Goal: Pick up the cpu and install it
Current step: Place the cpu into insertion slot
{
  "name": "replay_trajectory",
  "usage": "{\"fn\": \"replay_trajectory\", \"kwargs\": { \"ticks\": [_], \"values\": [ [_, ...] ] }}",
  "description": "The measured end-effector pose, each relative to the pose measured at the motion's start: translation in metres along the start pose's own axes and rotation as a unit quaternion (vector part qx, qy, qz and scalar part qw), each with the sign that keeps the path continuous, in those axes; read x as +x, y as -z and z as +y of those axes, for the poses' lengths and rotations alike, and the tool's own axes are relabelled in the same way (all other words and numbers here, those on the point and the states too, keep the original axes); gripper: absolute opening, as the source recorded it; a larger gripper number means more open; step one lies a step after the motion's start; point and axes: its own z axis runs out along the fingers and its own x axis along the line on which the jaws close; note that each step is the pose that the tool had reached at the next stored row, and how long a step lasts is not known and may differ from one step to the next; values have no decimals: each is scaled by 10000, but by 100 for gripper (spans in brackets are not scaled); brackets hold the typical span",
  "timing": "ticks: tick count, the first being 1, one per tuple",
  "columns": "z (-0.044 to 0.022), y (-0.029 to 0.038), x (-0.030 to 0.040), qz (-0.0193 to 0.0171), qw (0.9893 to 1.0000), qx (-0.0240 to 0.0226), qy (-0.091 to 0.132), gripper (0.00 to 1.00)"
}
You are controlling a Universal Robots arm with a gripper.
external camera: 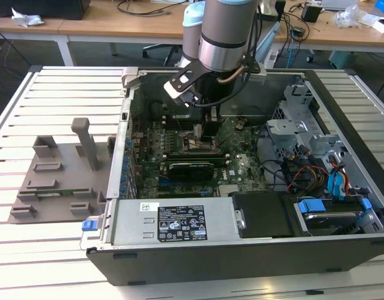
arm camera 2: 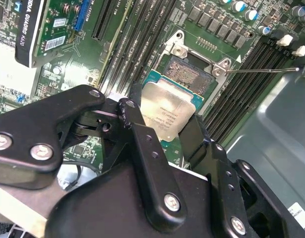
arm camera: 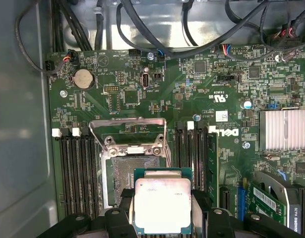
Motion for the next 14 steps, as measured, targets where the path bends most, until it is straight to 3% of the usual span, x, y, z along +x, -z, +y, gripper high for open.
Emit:
{"fn": "replay_trajectory", "kwargs": {
  "ticks": [9, 14],
  "values": [
    [3, -81, 20, -2, 10000, 0, 0, 55],
    [1, -128, 87, -11, 10000, 0, 28, 55]
  ]
}}
